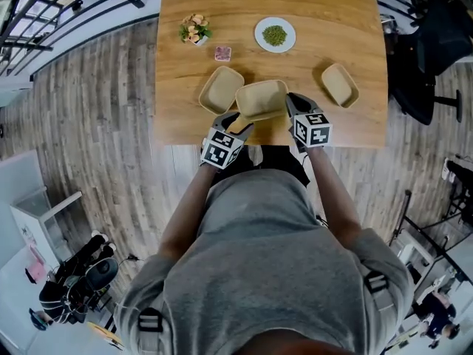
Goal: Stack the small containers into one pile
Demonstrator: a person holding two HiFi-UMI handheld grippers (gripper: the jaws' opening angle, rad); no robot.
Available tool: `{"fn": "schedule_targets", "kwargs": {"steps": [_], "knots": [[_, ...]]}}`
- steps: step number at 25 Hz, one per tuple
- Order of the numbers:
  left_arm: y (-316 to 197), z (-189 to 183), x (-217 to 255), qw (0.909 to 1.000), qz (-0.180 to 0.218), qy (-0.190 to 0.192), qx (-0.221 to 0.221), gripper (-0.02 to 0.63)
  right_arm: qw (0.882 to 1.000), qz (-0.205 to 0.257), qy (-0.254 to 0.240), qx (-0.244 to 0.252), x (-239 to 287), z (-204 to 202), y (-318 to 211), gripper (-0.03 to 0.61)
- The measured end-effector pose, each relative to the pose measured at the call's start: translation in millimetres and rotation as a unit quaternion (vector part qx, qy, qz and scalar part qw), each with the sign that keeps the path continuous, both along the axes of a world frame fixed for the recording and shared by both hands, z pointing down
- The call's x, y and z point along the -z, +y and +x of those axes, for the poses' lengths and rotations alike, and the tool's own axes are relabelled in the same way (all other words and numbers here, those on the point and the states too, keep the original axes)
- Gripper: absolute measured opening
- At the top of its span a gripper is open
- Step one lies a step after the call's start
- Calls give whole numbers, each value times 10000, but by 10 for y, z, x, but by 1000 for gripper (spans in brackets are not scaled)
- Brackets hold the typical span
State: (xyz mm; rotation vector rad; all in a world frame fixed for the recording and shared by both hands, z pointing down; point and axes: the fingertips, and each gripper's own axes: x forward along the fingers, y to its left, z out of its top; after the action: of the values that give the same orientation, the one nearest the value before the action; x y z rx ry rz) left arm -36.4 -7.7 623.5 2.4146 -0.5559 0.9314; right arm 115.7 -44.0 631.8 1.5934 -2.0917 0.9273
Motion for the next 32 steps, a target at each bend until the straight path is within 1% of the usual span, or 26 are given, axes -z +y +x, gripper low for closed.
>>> {"fn": "schedule_targets", "kwargs": {"steps": [9, 15, 22, 32], "knots": [[-78, -344, 52, 9975, 0, 150, 696, 230, 9976, 103, 119, 680, 66, -422, -347, 20], [-132, -579, 57, 9943, 23, 258, 1032, 230, 9951, 232, 169, 949, 111, -741, -605, 20], [-226, -856, -1, 9889, -71, 368, 1435, 230, 9914, 209, 240, 1271, 48, -1072, -764, 20], [-339, -1002, -113, 9821, -214, 453, 1814, 230, 9843, 98, 345, 1727, -96, -1337, -1041, 20]]}}
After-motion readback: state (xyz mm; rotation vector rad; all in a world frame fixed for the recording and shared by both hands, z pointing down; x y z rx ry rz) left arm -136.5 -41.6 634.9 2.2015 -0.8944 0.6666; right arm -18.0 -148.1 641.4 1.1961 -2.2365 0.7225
